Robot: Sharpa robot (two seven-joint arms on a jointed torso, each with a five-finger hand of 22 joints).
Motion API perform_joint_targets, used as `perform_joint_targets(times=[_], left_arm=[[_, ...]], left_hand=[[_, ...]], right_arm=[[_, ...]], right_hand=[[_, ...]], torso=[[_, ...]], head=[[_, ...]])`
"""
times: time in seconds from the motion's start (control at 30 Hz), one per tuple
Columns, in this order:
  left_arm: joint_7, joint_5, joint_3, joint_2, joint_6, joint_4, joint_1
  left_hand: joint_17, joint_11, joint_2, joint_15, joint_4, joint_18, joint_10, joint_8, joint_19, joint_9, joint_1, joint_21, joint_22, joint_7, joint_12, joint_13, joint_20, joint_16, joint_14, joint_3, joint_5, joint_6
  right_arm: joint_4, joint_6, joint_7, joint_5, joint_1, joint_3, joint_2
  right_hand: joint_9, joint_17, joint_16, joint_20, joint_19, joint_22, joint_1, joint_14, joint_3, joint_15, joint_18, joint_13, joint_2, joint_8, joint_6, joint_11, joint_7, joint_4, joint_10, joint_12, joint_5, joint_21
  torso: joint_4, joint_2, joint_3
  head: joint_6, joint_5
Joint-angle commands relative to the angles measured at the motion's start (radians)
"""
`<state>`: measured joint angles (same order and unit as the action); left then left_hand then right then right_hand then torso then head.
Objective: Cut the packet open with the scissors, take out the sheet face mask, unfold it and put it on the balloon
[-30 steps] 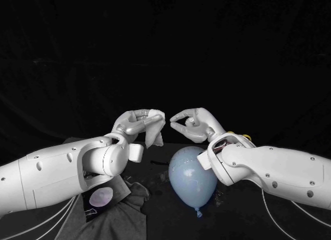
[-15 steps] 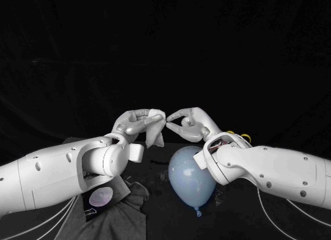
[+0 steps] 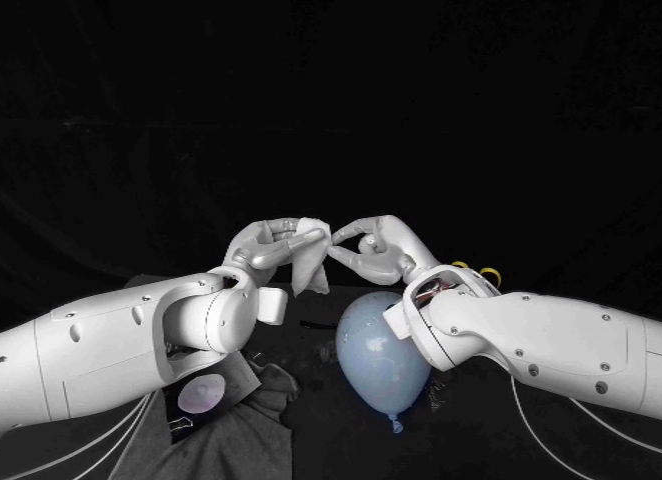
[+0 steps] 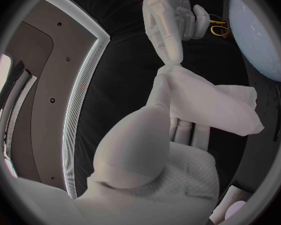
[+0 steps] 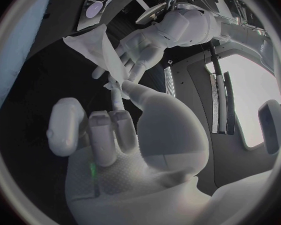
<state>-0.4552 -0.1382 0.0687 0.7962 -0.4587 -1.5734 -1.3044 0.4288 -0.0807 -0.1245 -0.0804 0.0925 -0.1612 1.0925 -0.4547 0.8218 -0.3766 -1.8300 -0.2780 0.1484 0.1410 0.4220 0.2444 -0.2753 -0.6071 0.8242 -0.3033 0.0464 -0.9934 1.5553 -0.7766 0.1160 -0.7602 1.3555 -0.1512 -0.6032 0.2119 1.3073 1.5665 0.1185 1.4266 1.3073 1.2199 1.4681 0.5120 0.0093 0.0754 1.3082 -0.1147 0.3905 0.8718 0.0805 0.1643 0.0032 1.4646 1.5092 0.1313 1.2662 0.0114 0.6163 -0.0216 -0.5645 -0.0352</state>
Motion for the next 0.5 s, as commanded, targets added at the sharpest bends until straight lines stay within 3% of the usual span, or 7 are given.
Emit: perform_joint_targets(times=[0.03,0.23,0.37,0.5], left_arm=[[-0.007,-0.003,-0.002,-0.002,0.014,-0.004,-0.001],[-0.001,-0.002,-0.002,-0.001,0.026,-0.006,-0.001],[0.004,0.0,-0.002,-0.001,0.037,-0.007,-0.001],[0.01,0.003,-0.002,0.0,0.049,-0.008,-0.001]], left_hand=[[0.002,0.0,-0.09,0.0,0.001,-0.018,0.01,-0.006,0.0,0.0,0.01,-0.006,0.002,-0.002,0.007,0.0,0.0,-0.005,0.006,-0.008,0.003,-0.01],[0.004,0.004,-0.087,0.004,0.006,-0.018,0.014,-0.008,0.002,0.001,0.01,-0.012,0.005,-0.006,0.013,0.001,0.001,-0.015,0.008,-0.02,0.003,-0.018],[0.005,0.006,-0.087,0.006,0.007,-0.019,0.017,-0.008,0.003,0.002,0.007,-0.015,0.007,-0.007,0.017,0.001,0.002,-0.02,0.01,-0.026,0.003,-0.022],[0.005,0.006,-0.087,0.007,0.008,-0.019,0.018,-0.008,0.004,0.003,0.006,-0.017,0.007,-0.008,0.018,0.001,0.002,-0.023,0.01,-0.029,0.003,-0.024]], right_arm=[[-0.001,0.013,0.011,-0.007,0.0,0.001,0.003],[0.0,0.014,0.017,0.002,-0.001,0.001,0.005],[0.001,0.01,0.02,0.008,-0.001,0.001,0.006],[0.001,0.006,0.024,0.015,-0.001,0.001,0.006]], right_hand=[[-0.001,0.264,0.004,0.002,-0.003,0.176,-0.001,0.103,-0.001,0.007,-0.009,0.167,0.01,-0.006,0.005,0.003,0.0,0.008,0.028,0.001,-0.003,-0.002],[0.0,0.264,0.004,0.0,-0.002,0.176,0.009,0.103,0.014,0.003,-0.009,0.172,0.046,-0.006,0.023,-0.003,-0.007,0.019,0.032,0.003,-0.022,0.002],[0.005,0.264,0.004,-0.005,0.0,0.178,0.031,0.103,0.038,-0.004,-0.01,0.176,0.078,0.0,0.04,-0.01,-0.016,0.015,0.035,0.005,-0.064,0.009],[0.011,0.264,0.004,-0.009,0.004,0.18,0.048,0.103,0.056,-0.009,-0.012,0.182,0.096,0.008,0.053,-0.016,-0.022,0.004,0.041,0.008,-0.073,0.016]], torso=[[0.0001,0.001,-0.0001],[0.0003,0.001,-0.0003],[0.0006,0.001,-0.0006],[0.0007,0.001,-0.0004]], head=[[0.0,0.001],[-0.002,0.0],[-0.002,0.001],[-0.004,0.0]])
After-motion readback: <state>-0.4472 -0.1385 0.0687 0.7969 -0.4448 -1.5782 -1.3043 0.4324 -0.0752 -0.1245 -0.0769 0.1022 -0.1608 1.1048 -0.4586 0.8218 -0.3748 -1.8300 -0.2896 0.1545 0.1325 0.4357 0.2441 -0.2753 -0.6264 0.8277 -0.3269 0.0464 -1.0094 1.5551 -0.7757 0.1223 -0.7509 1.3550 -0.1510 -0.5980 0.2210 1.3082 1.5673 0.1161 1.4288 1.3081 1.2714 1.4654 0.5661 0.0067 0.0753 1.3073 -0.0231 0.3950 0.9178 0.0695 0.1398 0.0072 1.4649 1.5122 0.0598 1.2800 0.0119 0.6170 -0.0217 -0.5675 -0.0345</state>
